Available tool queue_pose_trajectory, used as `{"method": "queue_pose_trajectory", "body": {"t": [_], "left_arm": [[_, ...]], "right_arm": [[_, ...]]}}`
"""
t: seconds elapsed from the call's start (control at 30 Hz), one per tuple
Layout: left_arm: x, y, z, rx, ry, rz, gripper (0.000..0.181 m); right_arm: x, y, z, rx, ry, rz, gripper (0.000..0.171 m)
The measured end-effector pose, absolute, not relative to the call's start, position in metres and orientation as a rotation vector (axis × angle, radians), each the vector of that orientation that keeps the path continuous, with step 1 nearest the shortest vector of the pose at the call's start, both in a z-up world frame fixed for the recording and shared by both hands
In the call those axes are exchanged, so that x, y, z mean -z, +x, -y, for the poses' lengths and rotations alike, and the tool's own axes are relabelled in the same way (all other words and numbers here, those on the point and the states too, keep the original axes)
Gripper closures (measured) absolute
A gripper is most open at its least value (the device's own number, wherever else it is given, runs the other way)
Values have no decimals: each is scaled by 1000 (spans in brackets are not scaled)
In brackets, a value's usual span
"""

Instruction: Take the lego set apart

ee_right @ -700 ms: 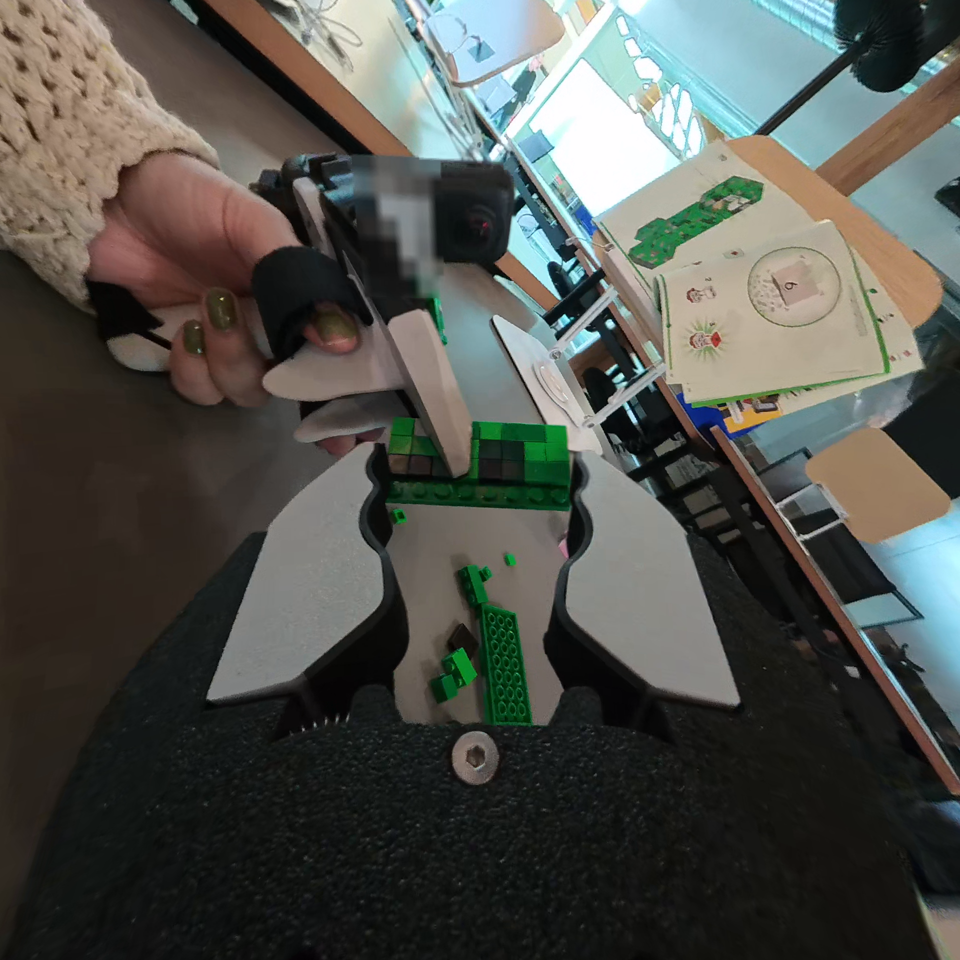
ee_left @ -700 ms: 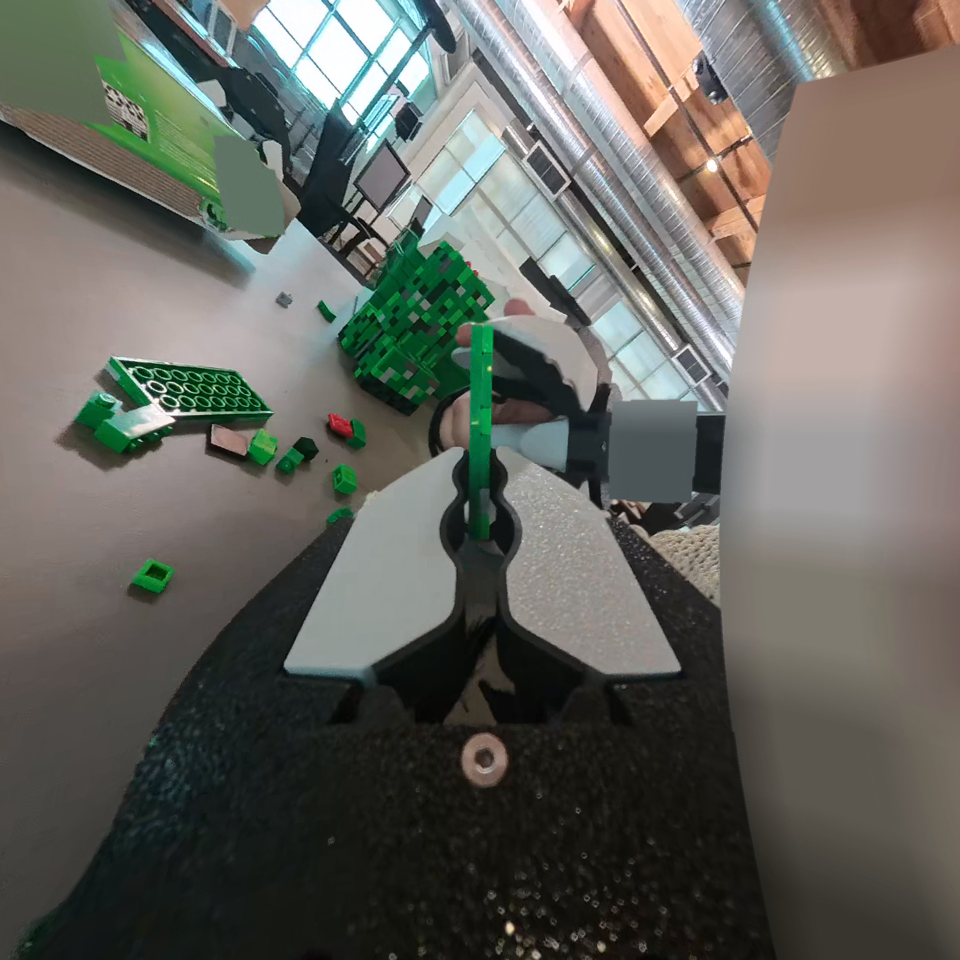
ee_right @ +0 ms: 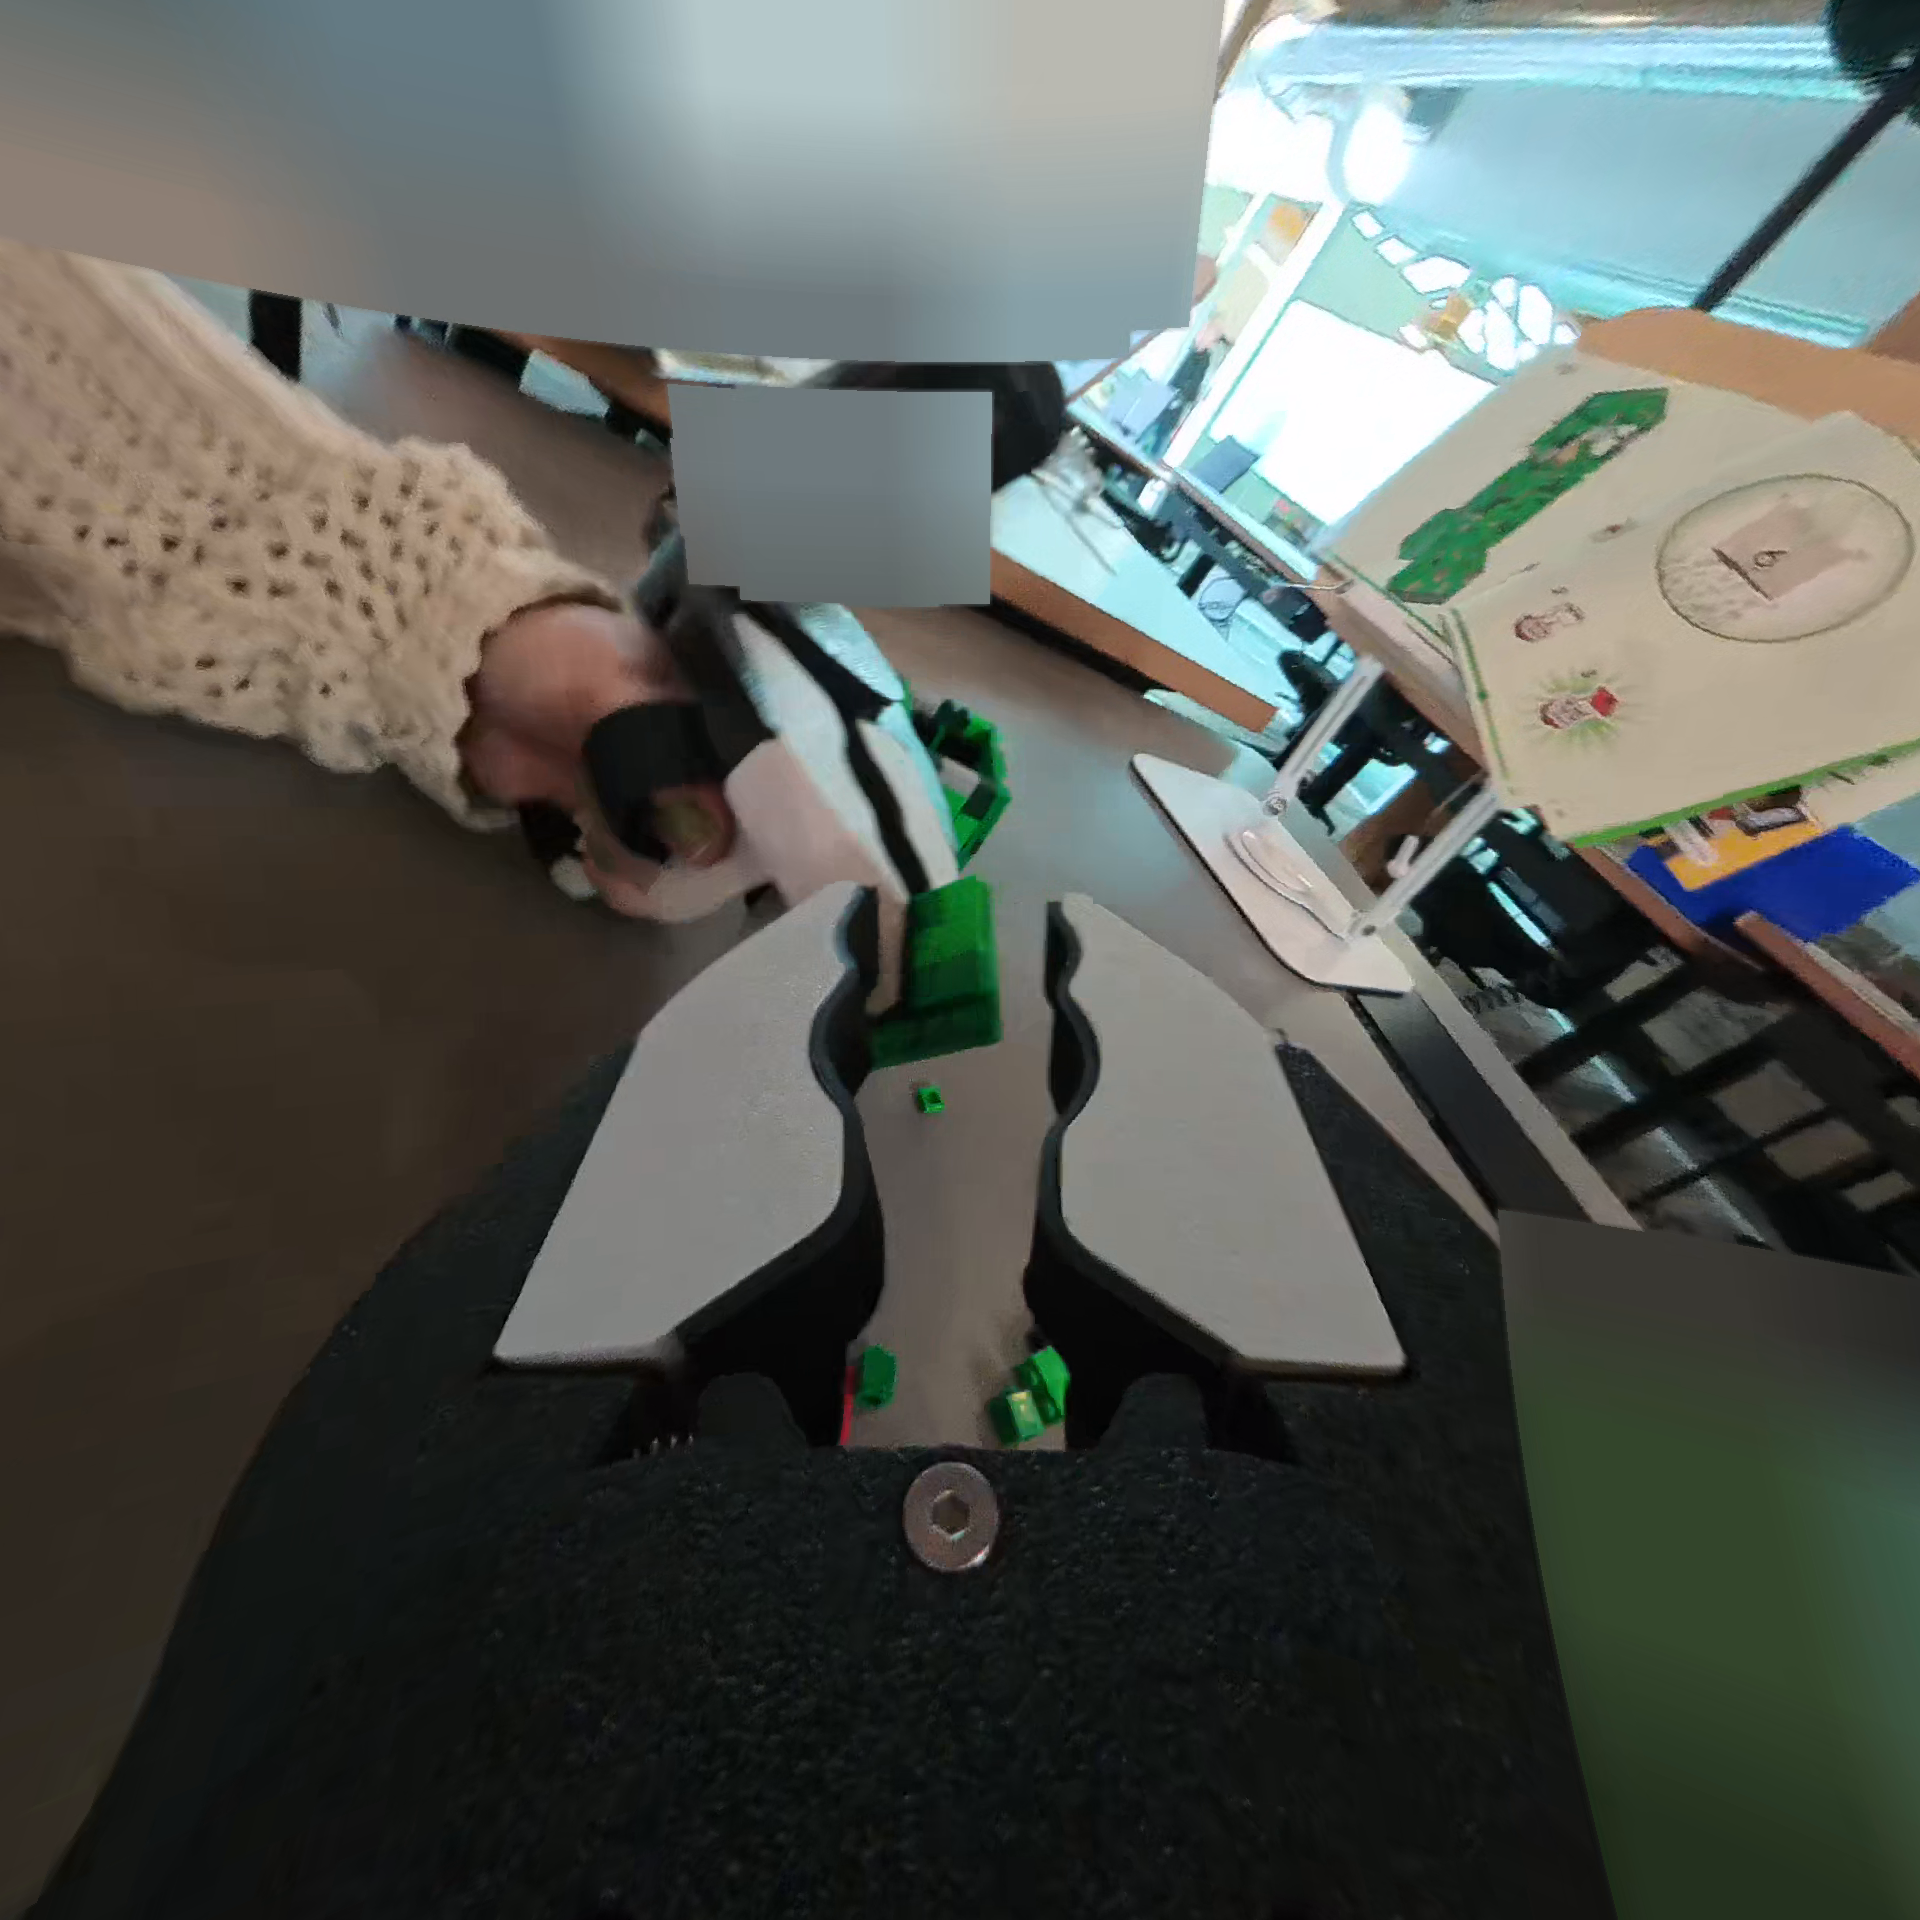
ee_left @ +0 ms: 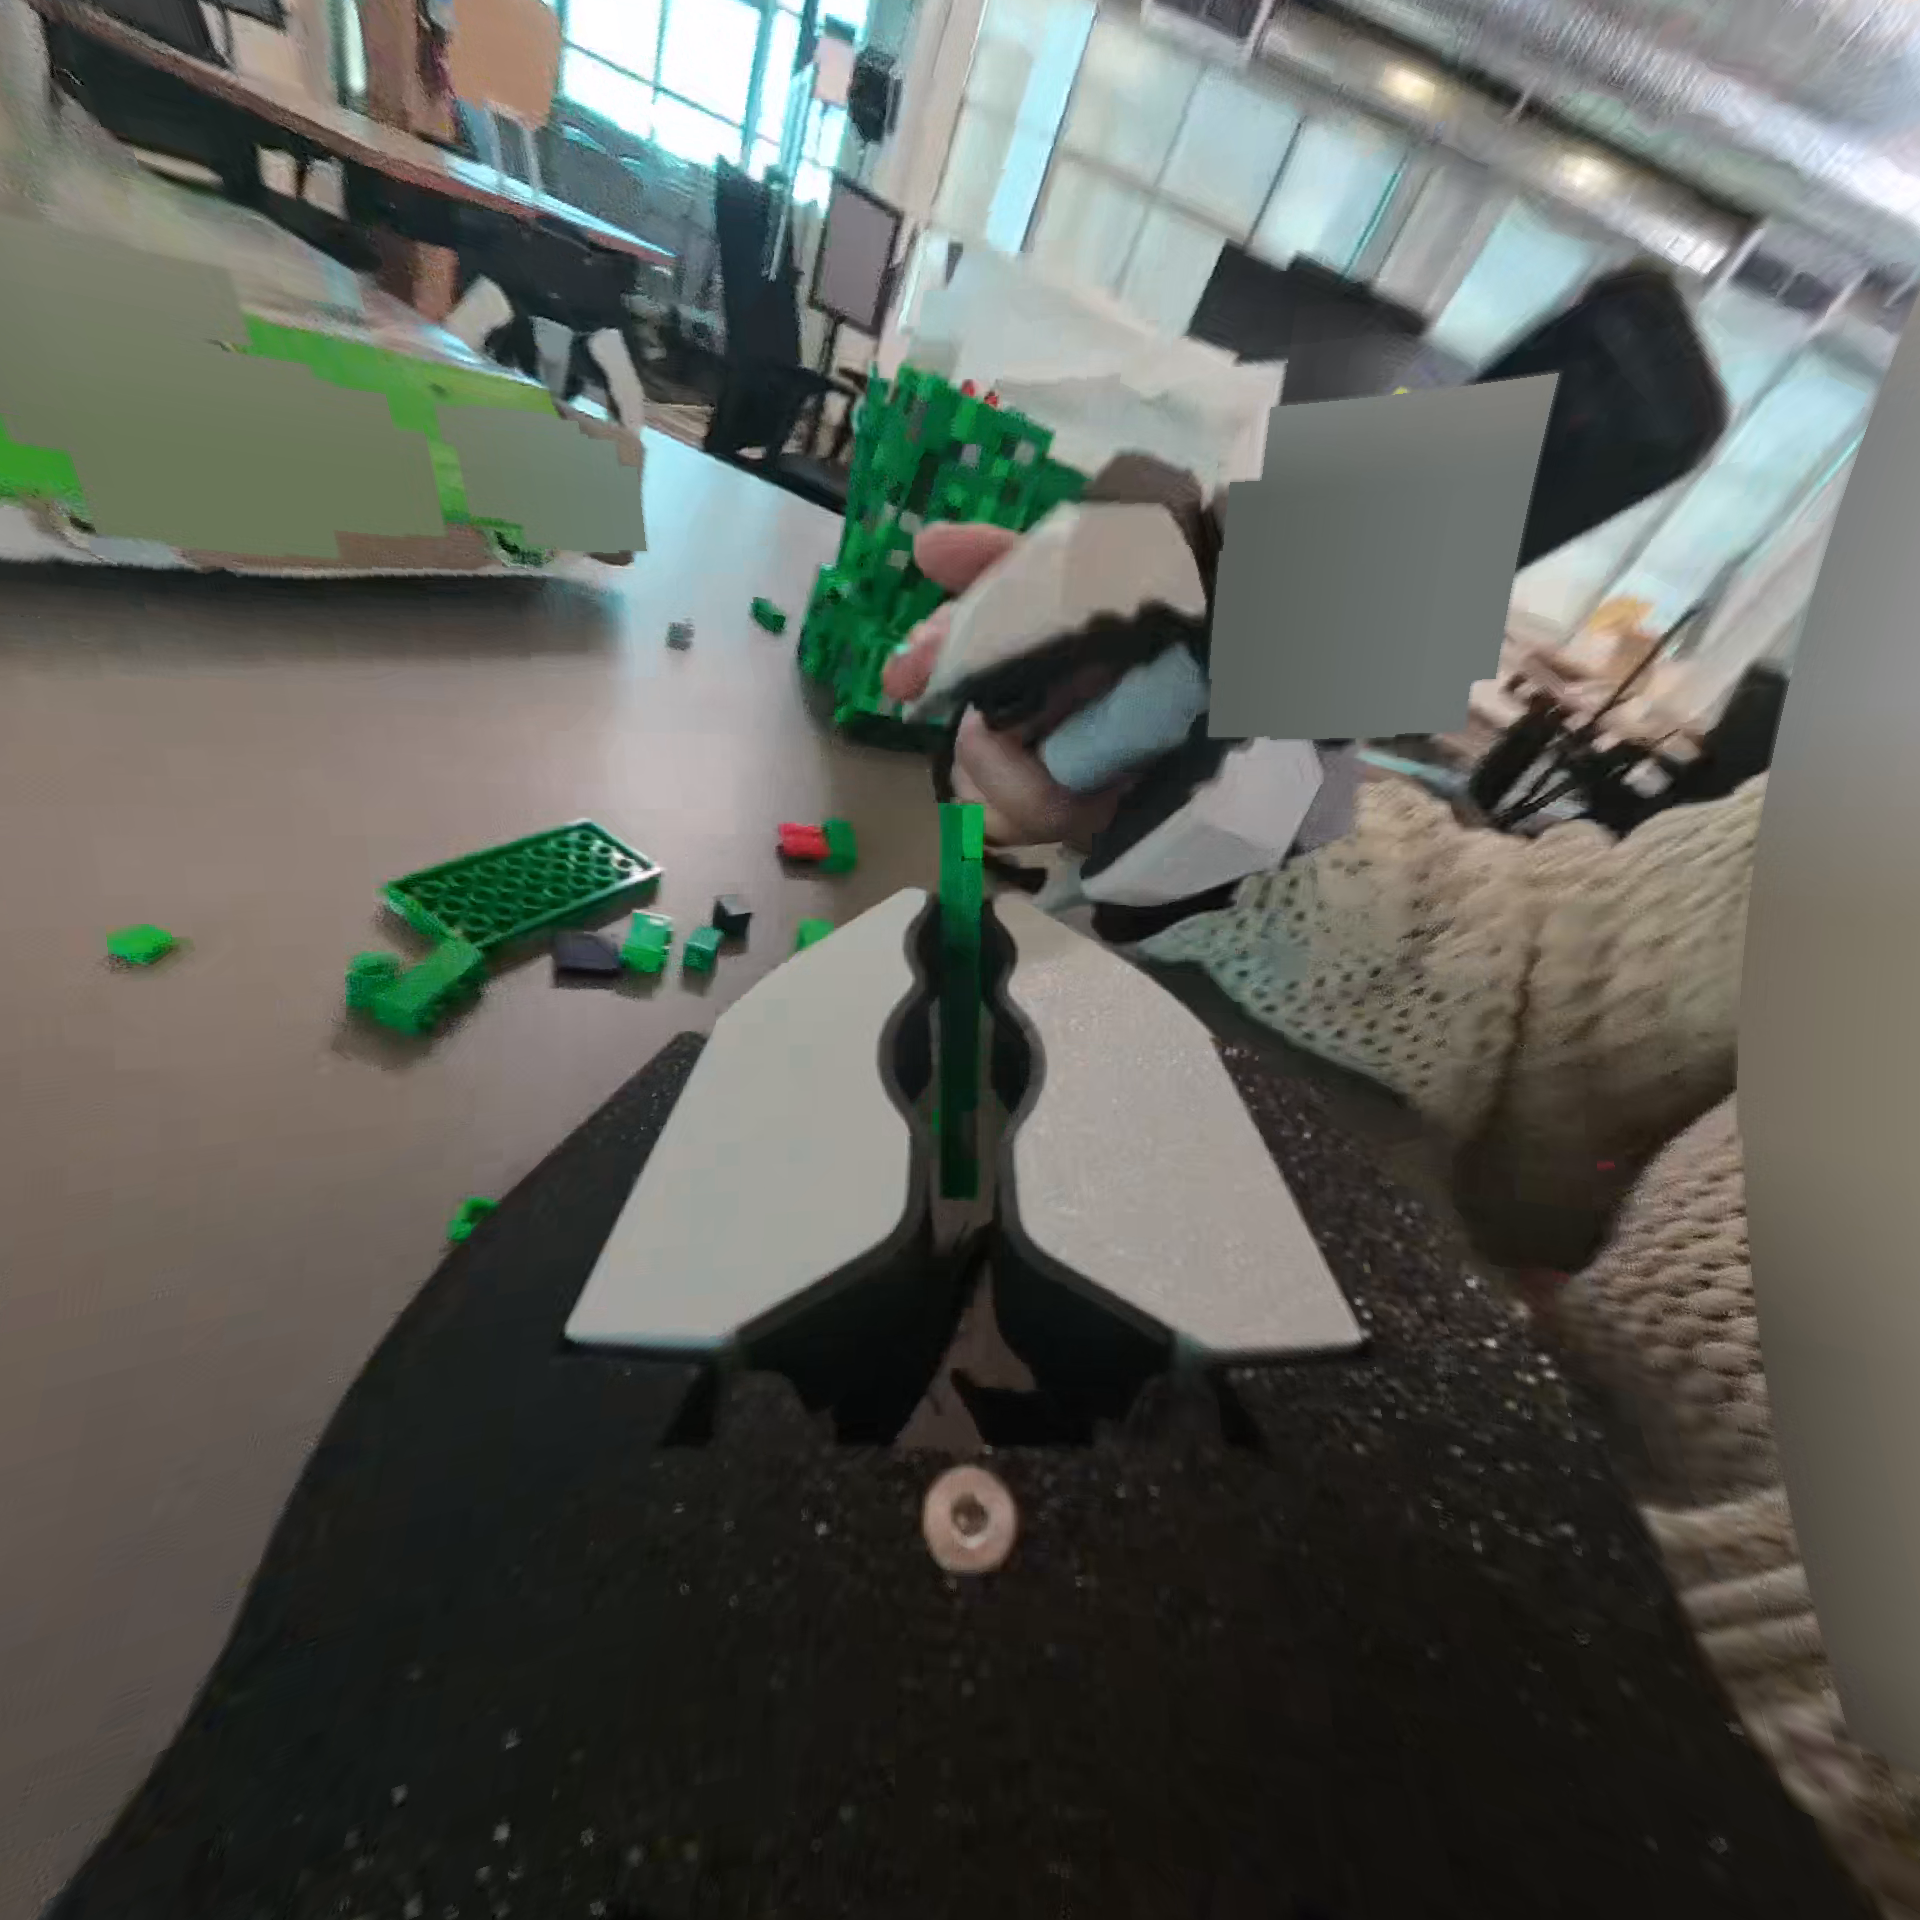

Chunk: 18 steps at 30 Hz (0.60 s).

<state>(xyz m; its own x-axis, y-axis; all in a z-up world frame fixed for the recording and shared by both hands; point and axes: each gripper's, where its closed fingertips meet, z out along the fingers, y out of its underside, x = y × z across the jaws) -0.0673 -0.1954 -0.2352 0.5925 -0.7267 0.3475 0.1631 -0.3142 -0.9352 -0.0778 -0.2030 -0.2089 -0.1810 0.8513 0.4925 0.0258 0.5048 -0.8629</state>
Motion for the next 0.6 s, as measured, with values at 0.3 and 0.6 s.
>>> {"method": "queue_pose_trajectory", "body": {"t": [0.3, 0.6], "left_arm": [[234, -76, 190, 719, -1628, -528, 176], [231, -76, 191, 731, -1607, -532, 176]], "right_arm": [[225, -78, 202, -910, -835, 1670, 135], [221, -77, 204, -1022, -864, 1638, 136]]}}
